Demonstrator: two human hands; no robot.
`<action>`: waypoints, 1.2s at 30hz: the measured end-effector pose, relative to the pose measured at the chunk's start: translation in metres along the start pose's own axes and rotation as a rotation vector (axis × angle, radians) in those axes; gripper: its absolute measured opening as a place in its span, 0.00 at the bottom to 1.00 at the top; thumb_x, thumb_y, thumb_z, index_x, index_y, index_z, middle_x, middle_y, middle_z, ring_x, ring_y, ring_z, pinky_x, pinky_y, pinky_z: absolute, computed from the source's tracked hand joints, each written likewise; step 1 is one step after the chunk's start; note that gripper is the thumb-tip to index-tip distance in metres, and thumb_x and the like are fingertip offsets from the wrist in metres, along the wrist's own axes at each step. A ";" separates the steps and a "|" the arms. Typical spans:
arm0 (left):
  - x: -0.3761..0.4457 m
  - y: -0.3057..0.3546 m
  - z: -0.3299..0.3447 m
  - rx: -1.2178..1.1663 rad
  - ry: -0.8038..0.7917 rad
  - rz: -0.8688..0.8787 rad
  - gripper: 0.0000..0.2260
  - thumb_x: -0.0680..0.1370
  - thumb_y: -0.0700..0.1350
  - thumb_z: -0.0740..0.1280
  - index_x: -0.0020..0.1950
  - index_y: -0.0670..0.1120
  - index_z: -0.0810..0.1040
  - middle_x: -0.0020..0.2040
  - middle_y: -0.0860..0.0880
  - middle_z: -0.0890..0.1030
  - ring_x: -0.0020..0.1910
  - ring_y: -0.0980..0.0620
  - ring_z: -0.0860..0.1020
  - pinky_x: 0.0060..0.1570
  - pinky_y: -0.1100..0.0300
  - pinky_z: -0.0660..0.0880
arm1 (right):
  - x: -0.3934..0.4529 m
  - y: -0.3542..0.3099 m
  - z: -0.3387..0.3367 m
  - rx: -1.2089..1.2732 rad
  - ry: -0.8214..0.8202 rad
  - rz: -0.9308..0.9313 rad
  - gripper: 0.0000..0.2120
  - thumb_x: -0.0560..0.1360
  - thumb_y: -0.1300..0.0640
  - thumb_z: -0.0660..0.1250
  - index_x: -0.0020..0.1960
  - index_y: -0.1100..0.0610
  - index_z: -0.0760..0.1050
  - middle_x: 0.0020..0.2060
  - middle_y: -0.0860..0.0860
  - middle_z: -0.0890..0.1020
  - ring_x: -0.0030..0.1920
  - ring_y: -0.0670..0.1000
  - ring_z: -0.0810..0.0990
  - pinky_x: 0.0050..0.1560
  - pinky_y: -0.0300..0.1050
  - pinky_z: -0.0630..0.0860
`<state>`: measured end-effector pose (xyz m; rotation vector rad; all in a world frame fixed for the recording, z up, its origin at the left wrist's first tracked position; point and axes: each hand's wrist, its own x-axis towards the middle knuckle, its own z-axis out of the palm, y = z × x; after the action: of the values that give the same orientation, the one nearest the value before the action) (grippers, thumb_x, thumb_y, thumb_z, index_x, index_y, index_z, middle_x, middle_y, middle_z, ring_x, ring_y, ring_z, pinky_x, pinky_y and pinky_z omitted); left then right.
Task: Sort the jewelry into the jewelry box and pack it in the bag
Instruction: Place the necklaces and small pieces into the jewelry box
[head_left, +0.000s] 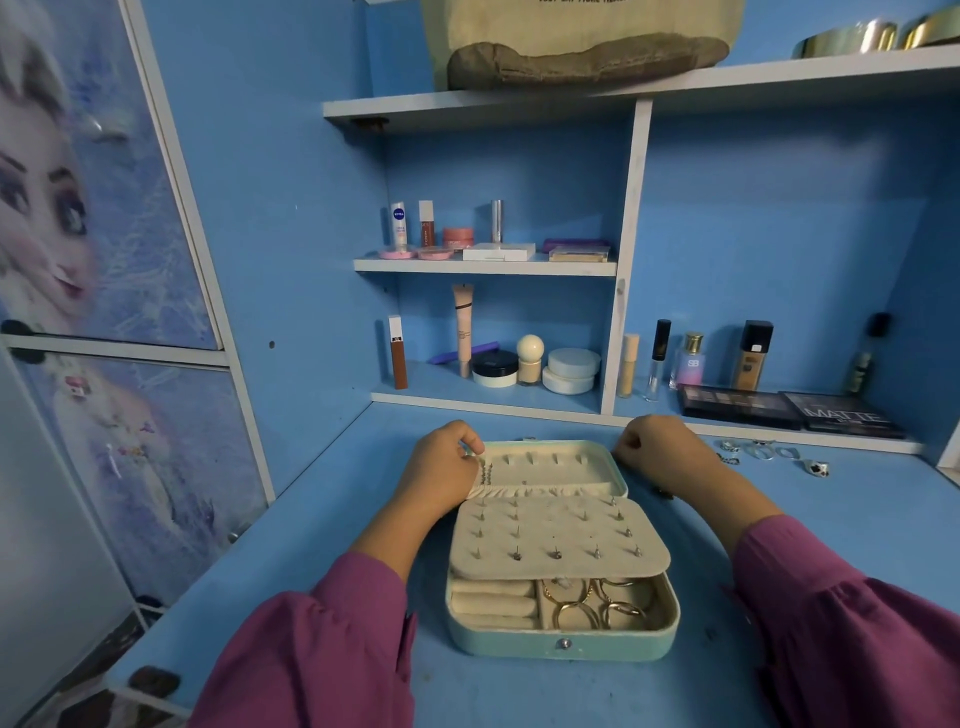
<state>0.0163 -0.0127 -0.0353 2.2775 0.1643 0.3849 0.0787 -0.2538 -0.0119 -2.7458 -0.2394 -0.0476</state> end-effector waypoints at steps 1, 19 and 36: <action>0.000 0.001 0.000 0.005 -0.002 0.001 0.09 0.76 0.34 0.63 0.45 0.48 0.76 0.37 0.51 0.73 0.35 0.56 0.72 0.35 0.66 0.70 | 0.000 0.001 -0.001 0.049 0.018 0.017 0.09 0.77 0.58 0.64 0.43 0.60 0.80 0.42 0.57 0.83 0.41 0.55 0.79 0.45 0.47 0.77; 0.007 0.064 -0.017 -0.500 -0.210 0.180 0.12 0.76 0.41 0.69 0.60 0.46 0.79 0.51 0.54 0.82 0.45 0.68 0.79 0.45 0.76 0.74 | -0.023 -0.052 -0.039 0.759 0.034 -0.216 0.10 0.78 0.54 0.64 0.43 0.57 0.81 0.32 0.48 0.80 0.31 0.42 0.73 0.37 0.37 0.69; 0.011 0.050 -0.006 -0.460 -0.168 0.131 0.05 0.75 0.39 0.70 0.40 0.48 0.82 0.37 0.53 0.83 0.42 0.59 0.79 0.49 0.65 0.73 | -0.018 -0.062 -0.008 0.831 -0.161 -0.226 0.12 0.70 0.55 0.74 0.50 0.59 0.79 0.43 0.55 0.86 0.45 0.50 0.83 0.53 0.41 0.76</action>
<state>0.0251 -0.0396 0.0080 1.8572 -0.1477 0.2637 0.0498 -0.2031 0.0170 -1.8877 -0.4851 0.1748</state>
